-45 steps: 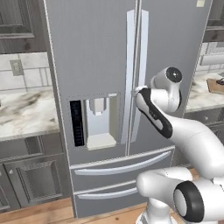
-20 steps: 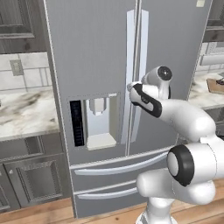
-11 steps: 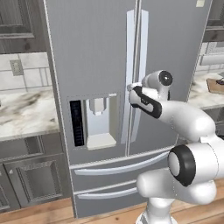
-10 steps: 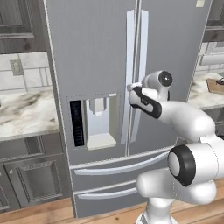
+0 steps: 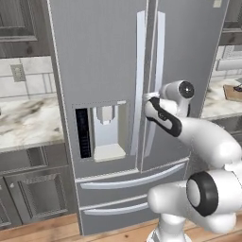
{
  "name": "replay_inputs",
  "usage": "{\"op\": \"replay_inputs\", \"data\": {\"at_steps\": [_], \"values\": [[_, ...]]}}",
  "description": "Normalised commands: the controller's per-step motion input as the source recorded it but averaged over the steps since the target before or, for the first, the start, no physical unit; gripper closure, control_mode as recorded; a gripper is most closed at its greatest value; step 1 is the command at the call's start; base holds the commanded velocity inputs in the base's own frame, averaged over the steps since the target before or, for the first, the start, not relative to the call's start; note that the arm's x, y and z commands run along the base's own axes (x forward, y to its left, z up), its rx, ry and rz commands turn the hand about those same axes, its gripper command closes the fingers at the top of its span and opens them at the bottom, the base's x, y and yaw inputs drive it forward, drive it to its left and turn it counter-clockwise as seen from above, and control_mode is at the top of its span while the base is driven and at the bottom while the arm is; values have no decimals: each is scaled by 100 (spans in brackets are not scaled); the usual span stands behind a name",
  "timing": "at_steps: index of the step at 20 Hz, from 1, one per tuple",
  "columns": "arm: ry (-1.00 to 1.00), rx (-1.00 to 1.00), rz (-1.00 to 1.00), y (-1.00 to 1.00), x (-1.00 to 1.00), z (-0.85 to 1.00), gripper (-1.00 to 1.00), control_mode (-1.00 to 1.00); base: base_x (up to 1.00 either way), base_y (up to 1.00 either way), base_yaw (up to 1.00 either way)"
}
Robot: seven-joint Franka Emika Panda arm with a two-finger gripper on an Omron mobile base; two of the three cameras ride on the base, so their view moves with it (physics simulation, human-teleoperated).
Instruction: Retrieve a lemon from the fridge and place it on the cutting board with the fish.
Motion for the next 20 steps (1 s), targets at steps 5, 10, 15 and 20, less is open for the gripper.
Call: {"op": "replay_inputs", "data": {"at_steps": [5, 10, 15, 20], "values": [[0, 0, 0, -71, -99, 31, 100, -100, 0, 0, 0], [3, 6, 0, -95, -87, 37, 100, -100, 0, 0, 0], [4, 8, 0, -100, -100, 36, 100, -100, 0, 0, 0], [11, 0, 0, -100, -74, 14, 100, -100, 0, 0, 0]]}}
